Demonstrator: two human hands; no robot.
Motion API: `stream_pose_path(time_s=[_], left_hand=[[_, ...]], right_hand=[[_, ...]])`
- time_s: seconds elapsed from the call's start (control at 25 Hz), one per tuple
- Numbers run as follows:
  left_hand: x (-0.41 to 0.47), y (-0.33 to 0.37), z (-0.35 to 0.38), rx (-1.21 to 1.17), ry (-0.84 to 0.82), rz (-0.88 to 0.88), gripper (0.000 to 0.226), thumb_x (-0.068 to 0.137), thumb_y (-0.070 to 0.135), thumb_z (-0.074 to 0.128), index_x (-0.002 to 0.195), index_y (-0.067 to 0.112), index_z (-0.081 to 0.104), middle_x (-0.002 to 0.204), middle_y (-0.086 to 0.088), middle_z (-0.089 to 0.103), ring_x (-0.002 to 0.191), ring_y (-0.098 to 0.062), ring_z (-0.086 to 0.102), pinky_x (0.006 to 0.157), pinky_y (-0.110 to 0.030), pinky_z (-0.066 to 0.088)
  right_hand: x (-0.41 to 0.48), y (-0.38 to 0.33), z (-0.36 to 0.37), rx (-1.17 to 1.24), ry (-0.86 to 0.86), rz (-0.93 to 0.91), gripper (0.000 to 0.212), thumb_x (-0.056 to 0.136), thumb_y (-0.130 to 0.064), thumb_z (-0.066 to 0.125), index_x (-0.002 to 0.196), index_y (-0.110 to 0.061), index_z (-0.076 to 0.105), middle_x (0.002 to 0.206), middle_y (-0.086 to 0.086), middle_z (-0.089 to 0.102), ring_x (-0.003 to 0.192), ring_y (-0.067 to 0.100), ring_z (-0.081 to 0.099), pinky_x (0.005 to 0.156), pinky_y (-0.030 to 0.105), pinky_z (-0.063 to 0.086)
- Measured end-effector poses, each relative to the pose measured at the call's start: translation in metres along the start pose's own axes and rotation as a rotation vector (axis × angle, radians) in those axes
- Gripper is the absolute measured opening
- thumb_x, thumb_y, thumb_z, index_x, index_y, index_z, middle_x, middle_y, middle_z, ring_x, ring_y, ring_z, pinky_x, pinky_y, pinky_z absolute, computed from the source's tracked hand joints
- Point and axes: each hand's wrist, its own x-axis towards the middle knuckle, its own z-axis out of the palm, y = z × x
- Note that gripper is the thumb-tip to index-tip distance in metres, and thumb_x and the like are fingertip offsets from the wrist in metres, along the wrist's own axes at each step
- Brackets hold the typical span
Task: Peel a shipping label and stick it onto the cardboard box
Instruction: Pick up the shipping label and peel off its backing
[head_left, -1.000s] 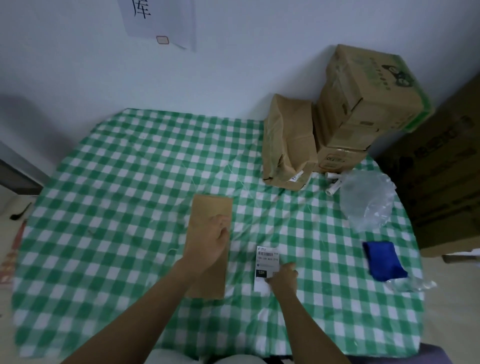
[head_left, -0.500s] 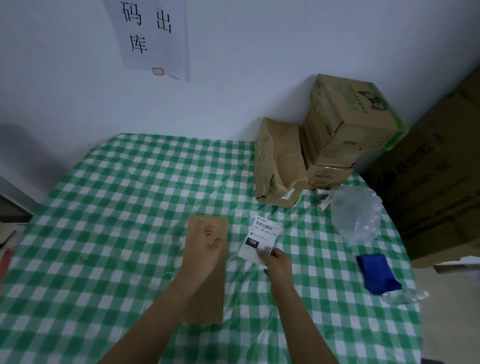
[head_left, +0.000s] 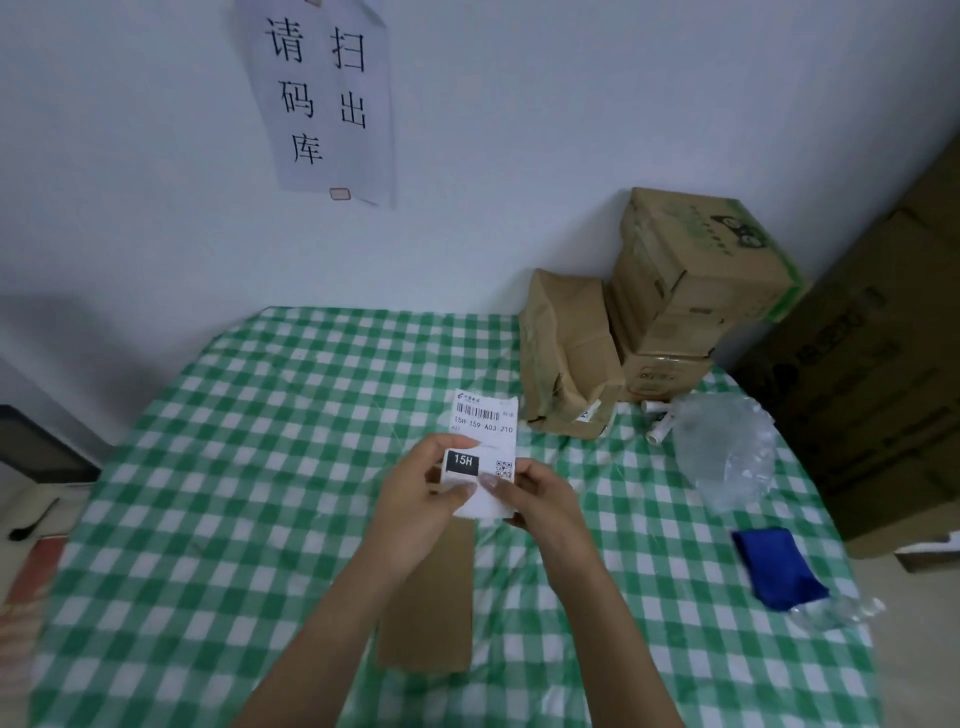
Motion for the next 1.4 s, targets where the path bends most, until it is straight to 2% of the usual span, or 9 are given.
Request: stream_pose_path(time_s=[0.32,0.44,0.52,0.64,0.76,0.92,1.04,1.16,1.4], left_hand=[[-0.016,0.016,-0.023,0.100,-0.067,0.010,0.052,0.079,-0.020,0.051,0.100,0.025,0.069,0.102,0.006,0.074,0.088,-0.003,0.069,0.071,-0.023,0.053],[-0.020,0.023,-0.021,0.164,-0.043,0.015,0.045,0.084,-0.013,0.053,0.096,0.027,0.070,0.098,0.013,0.073,0.084,0.006,0.065,0.070,-0.013,0.047],[-0.022,0.024,-0.017,0.406,0.158,0.089,0.031,0.088,0.001,0.059,0.097,0.028,0.069,0.107,0.019,0.068,0.096,0.005,0.059,0.076,-0.012,0.045],[-0.027,0.024,-0.003,0.665,0.382,0.246,0.020,0.086,0.021,0.066,0.104,0.027,0.071,0.127,0.009,0.062,0.119,-0.017,0.053,0.099,-0.040,0.043],[-0.040,0.025,0.017,0.627,0.368,0.397,0.032,0.085,0.041,0.056,0.109,0.026,0.073,0.130,0.008,0.062,0.122,-0.017,0.054,0.106,-0.033,0.031],[-0.048,0.027,0.027,0.672,0.304,0.395,0.049,0.090,0.053,0.046,0.130,0.030,0.061,0.149,0.009,0.044,0.141,-0.010,0.035,0.116,-0.027,0.014],[-0.050,0.030,0.023,0.522,0.183,0.419,0.044,0.096,0.043,0.048,0.138,0.030,0.052,0.148,0.011,0.046,0.139,-0.002,0.038,0.117,-0.033,0.032],[-0.054,0.037,0.017,0.349,0.149,0.373,0.039,0.096,0.029,0.056,0.135,0.032,0.055,0.128,0.016,0.063,0.119,0.002,0.058,0.097,-0.028,0.052],[-0.055,0.051,0.001,0.172,0.079,0.257,0.034,0.091,0.023,0.065,0.124,0.029,0.065,0.110,0.018,0.072,0.104,0.003,0.066,0.087,-0.015,0.052]], right_hand=[[-0.016,-0.032,0.000,-0.035,0.163,-0.125,0.014,0.087,-0.028,0.068,0.077,-0.019,0.069,0.073,-0.008,0.068,0.067,0.009,0.058,0.068,0.025,0.042],[-0.019,-0.036,0.000,-0.010,0.222,-0.150,0.018,0.086,-0.024,0.070,0.075,-0.010,0.069,0.067,-0.006,0.063,0.061,0.008,0.052,0.065,0.024,0.040],[-0.020,-0.035,0.000,0.001,0.240,-0.169,0.023,0.085,-0.020,0.071,0.072,-0.002,0.065,0.060,-0.005,0.054,0.053,0.006,0.043,0.059,0.021,0.037],[-0.023,-0.036,0.002,-0.012,0.250,-0.167,0.023,0.084,-0.017,0.072,0.071,0.000,0.065,0.056,-0.005,0.054,0.051,0.007,0.042,0.055,0.019,0.037],[-0.032,-0.041,0.007,-0.014,0.221,-0.161,0.013,0.083,-0.017,0.073,0.075,-0.007,0.070,0.068,0.002,0.066,0.058,0.010,0.056,0.058,0.019,0.044],[-0.045,-0.048,0.015,0.148,0.122,-0.115,0.021,0.085,-0.013,0.070,0.087,0.008,0.067,0.077,0.019,0.067,0.069,0.023,0.064,0.063,0.027,0.056],[-0.054,-0.056,0.020,0.152,0.060,-0.084,0.023,0.087,-0.014,0.068,0.088,0.009,0.066,0.076,0.022,0.069,0.071,0.027,0.069,0.064,0.027,0.058],[-0.062,-0.062,0.023,0.136,-0.005,-0.095,0.026,0.090,-0.017,0.064,0.092,0.009,0.065,0.088,0.027,0.072,0.081,0.030,0.073,0.068,0.029,0.058],[-0.065,-0.068,0.023,0.135,-0.076,-0.075,0.026,0.093,-0.019,0.057,0.094,0.007,0.060,0.087,0.019,0.072,0.074,0.028,0.070,0.069,0.041,0.058]])
